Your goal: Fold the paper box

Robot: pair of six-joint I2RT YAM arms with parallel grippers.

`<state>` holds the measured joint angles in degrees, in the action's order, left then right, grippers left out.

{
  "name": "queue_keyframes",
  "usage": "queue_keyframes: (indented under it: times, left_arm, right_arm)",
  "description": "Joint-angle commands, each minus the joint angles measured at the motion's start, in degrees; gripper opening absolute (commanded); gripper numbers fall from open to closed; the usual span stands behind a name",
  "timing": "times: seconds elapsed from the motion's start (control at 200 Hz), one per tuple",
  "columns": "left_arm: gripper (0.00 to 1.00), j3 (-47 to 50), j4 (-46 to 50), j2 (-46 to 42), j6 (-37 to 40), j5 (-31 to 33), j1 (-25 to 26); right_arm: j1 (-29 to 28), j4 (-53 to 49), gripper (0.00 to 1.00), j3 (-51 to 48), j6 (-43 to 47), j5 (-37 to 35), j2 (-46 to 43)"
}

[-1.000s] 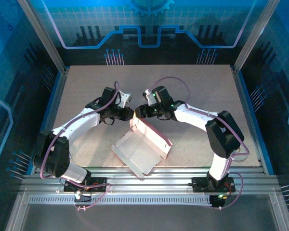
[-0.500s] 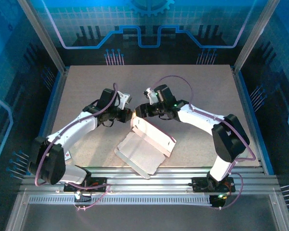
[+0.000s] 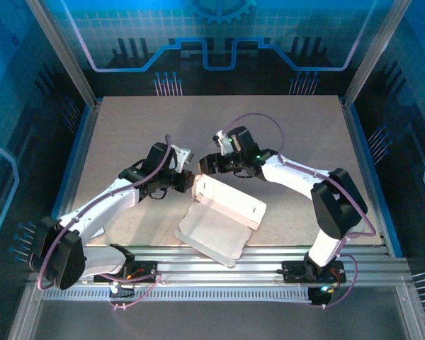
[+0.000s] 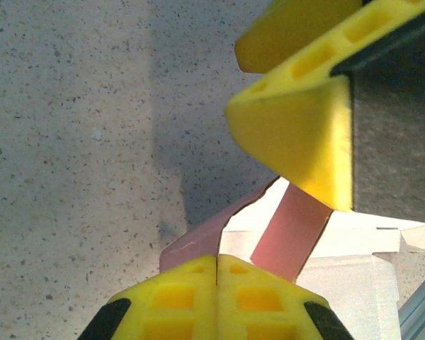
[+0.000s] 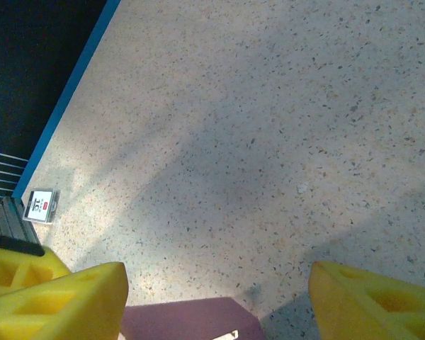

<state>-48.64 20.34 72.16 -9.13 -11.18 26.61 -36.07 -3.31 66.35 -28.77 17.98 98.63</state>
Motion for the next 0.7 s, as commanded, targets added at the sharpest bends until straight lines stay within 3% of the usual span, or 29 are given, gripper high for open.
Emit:
queue_keyframes:
  times: [0.0, 0.695]
  left_arm:
    - [0.04, 1.15, 0.3, -1.67, -2.78, 1.17, 0.99]
    - [0.01, 2.0, 1.27, -3.83, -6.85, 3.58, 5.11]
  right_arm:
    - [-0.85, 2.22, 0.7, -1.07, -0.73, -0.58, 0.6]
    - [-3.43, 6.24, 0.69, -4.56, -2.71, -7.28, 0.54]
